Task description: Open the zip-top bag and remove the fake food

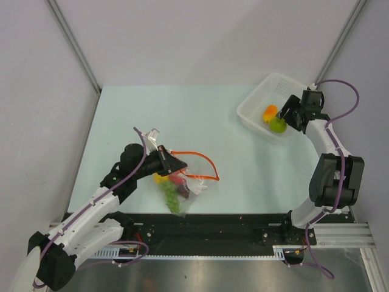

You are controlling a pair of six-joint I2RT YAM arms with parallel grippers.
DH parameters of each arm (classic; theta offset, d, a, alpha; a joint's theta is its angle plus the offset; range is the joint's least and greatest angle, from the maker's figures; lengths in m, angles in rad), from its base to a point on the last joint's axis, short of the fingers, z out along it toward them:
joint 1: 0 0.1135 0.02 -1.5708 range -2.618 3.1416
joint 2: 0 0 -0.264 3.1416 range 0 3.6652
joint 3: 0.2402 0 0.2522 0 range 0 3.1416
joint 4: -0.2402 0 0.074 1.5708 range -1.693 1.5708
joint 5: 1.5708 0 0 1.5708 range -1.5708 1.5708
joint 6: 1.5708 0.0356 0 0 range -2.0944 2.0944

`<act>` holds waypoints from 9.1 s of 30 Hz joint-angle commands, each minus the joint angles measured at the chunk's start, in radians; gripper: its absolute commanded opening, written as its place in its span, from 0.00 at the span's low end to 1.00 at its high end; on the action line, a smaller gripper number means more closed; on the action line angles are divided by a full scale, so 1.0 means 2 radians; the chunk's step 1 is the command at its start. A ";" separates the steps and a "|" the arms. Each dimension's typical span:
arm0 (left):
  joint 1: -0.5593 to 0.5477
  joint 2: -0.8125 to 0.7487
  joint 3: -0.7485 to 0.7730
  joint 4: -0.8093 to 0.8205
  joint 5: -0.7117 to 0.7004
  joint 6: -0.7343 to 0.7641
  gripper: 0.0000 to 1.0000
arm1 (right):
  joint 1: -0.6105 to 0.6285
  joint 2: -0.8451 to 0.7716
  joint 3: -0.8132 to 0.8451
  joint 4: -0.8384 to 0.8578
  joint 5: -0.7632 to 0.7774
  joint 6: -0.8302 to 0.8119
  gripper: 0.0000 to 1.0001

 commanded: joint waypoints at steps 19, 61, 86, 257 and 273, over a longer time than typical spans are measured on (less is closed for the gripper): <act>0.003 -0.034 -0.009 0.008 0.011 -0.012 0.00 | 0.133 -0.141 -0.004 -0.056 0.008 -0.043 0.75; 0.002 -0.031 0.009 -0.002 0.014 -0.010 0.00 | 0.569 -0.072 -0.092 0.084 -0.025 0.016 0.22; 0.003 -0.030 -0.030 0.011 0.006 -0.010 0.00 | 0.573 0.035 -0.133 0.195 -0.067 0.067 0.34; 0.002 -0.028 0.007 -0.059 0.003 0.041 0.00 | 0.592 -0.049 -0.073 0.044 0.044 0.057 0.36; 0.002 -0.045 0.010 -0.056 0.013 0.032 0.00 | 0.575 0.019 -0.043 -0.032 -0.001 -0.008 0.60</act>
